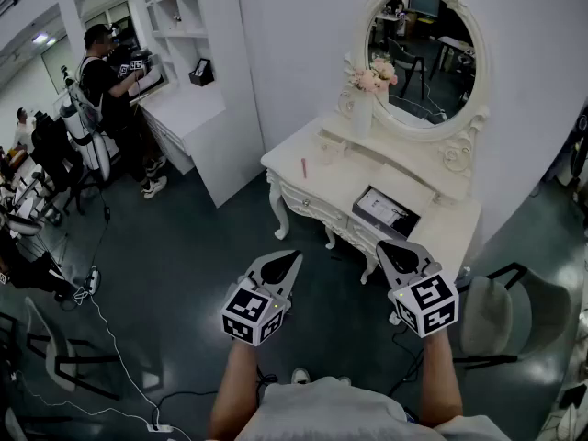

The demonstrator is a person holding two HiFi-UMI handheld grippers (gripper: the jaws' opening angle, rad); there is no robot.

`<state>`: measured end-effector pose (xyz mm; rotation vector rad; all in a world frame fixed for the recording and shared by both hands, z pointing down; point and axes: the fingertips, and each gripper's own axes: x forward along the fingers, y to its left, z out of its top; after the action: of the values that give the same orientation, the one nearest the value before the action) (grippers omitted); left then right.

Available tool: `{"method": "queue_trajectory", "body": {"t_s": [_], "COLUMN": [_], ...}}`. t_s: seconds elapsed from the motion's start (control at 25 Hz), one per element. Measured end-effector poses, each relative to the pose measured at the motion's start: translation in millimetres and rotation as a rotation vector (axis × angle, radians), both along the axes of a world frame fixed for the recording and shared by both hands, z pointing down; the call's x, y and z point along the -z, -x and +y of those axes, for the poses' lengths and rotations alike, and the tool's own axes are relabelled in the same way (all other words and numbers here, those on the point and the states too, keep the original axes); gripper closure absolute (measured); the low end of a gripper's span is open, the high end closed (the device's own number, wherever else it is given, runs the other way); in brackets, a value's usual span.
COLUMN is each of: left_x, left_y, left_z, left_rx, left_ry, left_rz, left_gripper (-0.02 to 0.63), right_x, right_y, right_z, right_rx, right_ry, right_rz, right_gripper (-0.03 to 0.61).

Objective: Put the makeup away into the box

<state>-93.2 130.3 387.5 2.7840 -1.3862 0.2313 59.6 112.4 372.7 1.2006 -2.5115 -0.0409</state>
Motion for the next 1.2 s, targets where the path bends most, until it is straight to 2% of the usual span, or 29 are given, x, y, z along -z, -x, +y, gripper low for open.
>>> {"method": "queue_trajectory", "body": {"t_s": [0.16,0.32,0.52,0.88,1.2], "left_x": [-1,-2,-7,-14,-30], "left_y": [3,6,19,49,60], "left_z": [3,1,-1,-4,-23], "left_rx": [0.012,0.009,0.018,-0.02,-0.015], "left_ry": [0.009,0.012,-0.001,-0.005,0.029], "left_rz": [0.024,0.026,-0.067,-0.134,-0.137], "left_gripper": [0.609,0.609,0.608,0.606,0.606], "right_x": [2,10,8,-1,-12], "right_y": [3,8,22,51,60], "right_z": [3,-2,-3,0,-11], "right_rx": [0.0,-0.007,-0.004,-0.048,-0.072], "right_ry": [-0.013,-0.031,-0.003,0.019,0.043], "right_rz": [-0.012,-0.093,-0.115,-0.123,-0.125], "right_gripper": [0.577,0.577,0.577,0.578,0.578]}}
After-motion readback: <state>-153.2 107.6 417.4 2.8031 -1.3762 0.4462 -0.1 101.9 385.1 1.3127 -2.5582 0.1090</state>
